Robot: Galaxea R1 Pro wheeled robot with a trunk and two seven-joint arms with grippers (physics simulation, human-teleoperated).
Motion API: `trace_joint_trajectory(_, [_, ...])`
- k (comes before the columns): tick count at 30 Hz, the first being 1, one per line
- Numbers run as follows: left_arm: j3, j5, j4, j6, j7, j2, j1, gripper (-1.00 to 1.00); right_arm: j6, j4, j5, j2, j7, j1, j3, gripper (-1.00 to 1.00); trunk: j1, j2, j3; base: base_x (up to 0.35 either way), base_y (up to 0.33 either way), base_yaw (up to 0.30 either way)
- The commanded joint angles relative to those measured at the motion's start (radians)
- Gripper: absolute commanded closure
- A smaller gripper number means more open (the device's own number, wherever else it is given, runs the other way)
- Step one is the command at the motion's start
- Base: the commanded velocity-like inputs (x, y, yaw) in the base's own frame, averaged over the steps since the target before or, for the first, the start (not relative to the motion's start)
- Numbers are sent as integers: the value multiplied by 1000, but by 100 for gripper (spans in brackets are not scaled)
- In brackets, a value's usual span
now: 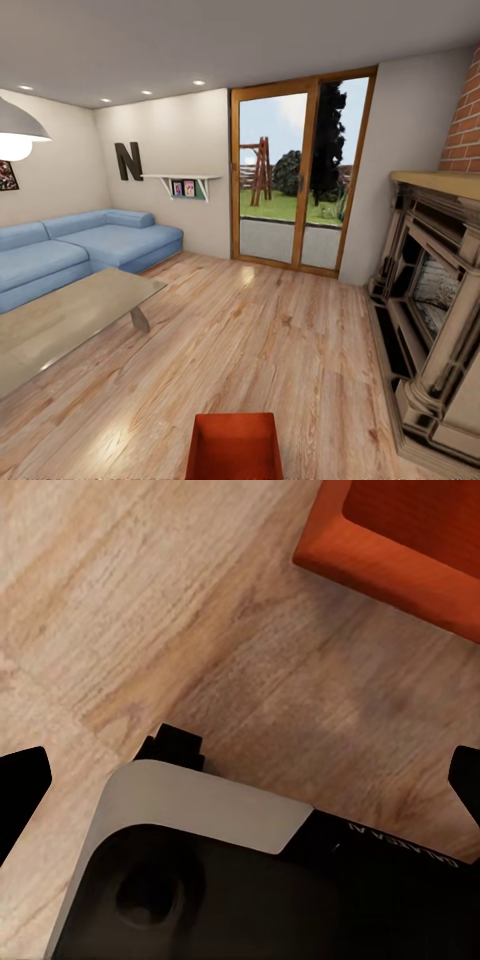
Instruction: Move the two storage containers from the living room to the garage. In the garage, place one container on the floor and stack the other container on top of it (either order is fine).
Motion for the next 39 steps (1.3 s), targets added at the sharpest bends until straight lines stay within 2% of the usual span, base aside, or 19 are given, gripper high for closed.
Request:
trace_joint_trajectory(1, [-5, 6, 0, 2, 2, 0, 0, -100, -5, 3, 1, 1, -4, -1, 5, -100, 0, -1, -3, 0, 0, 0])
trace_joint_trajectory(39, [-5, 6, 0, 2, 2, 0, 0, -100, -5, 3, 1, 1, -4, -1, 5, -100, 0, -1, -63, 0, 0, 0])
